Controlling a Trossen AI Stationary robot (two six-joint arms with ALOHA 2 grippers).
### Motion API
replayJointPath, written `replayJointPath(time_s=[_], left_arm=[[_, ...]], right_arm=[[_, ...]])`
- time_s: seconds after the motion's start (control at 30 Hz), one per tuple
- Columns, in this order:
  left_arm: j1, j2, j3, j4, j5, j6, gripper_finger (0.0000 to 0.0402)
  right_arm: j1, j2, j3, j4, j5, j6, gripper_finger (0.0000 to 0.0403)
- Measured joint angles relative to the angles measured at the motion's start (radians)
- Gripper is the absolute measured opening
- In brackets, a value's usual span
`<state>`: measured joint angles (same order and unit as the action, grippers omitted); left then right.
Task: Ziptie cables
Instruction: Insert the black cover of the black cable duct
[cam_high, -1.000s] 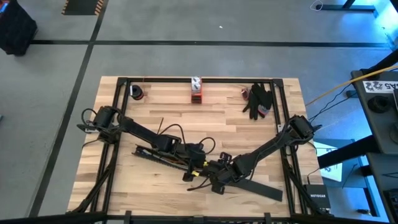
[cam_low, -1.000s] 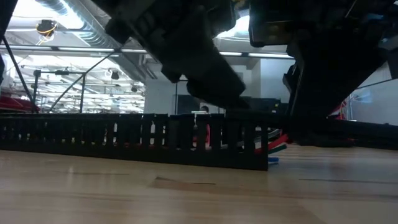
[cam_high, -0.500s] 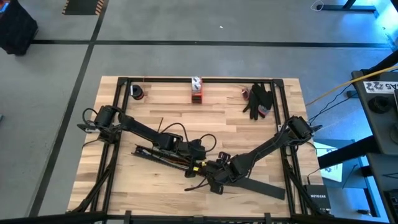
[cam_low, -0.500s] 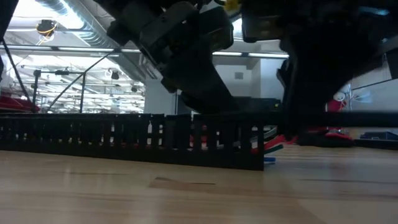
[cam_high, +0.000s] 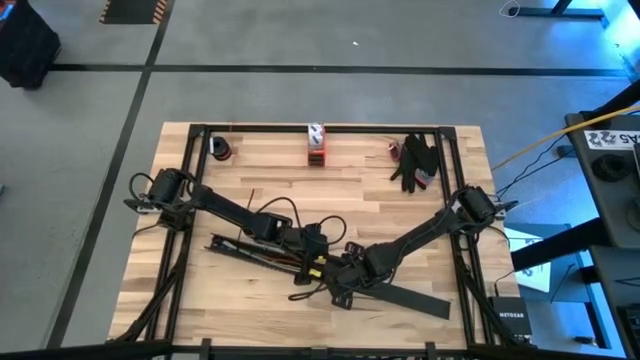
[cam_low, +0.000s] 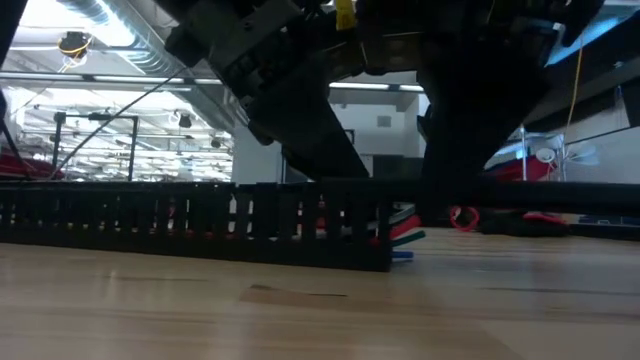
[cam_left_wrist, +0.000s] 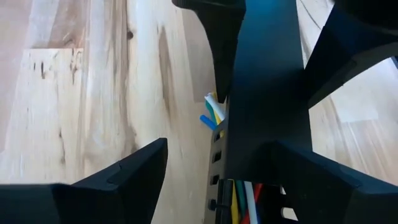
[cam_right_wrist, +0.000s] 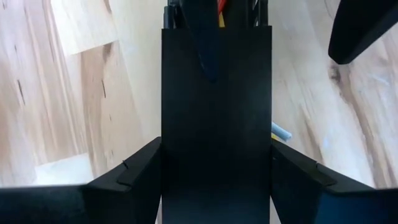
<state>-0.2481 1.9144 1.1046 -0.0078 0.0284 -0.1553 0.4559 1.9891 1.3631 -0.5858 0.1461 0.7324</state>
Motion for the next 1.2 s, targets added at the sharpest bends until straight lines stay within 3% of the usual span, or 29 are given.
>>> replayJointPath(time_s=[0.27, 0.43, 0.73, 0.87, 1.0, 1.2], left_arm=[[-0.01, -0.136, -0.003, -0.17, -0.006, 0.059, 0.0282], [-0.046, -0.15, -0.037, -0.226, 0.011, 0.087, 0.0282], [-0.059, -0.152, -0.185, 0.02, 0.013, 0.009, 0.0282], [-0.06, -0.145, -0.229, 0.127, 0.016, -0.016, 0.0264], [-0.06, -0.114, -0.235, 0.187, 0.02, -0.023, 0.0238], [-0.06, -0.093, -0.234, 0.217, 0.026, -0.03, 0.0234]], right_arm=[[-0.001, 0.001, 0.003, 0.002, 0.006, 0.0, 0.023], [0.0, 0.001, 0.003, -0.002, 0.001, -0.001, 0.023], [0.001, 0.001, 0.002, -0.005, -0.002, -0.008, 0.023], [0.001, 0.001, 0.002, -0.001, -0.006, -0.008, 0.023], [0.001, 0.001, 0.0, 0.013, -0.007, -0.034, 0.023], [0.003, 0.001, -0.001, 0.032, -0.01, -0.056, 0.023]])
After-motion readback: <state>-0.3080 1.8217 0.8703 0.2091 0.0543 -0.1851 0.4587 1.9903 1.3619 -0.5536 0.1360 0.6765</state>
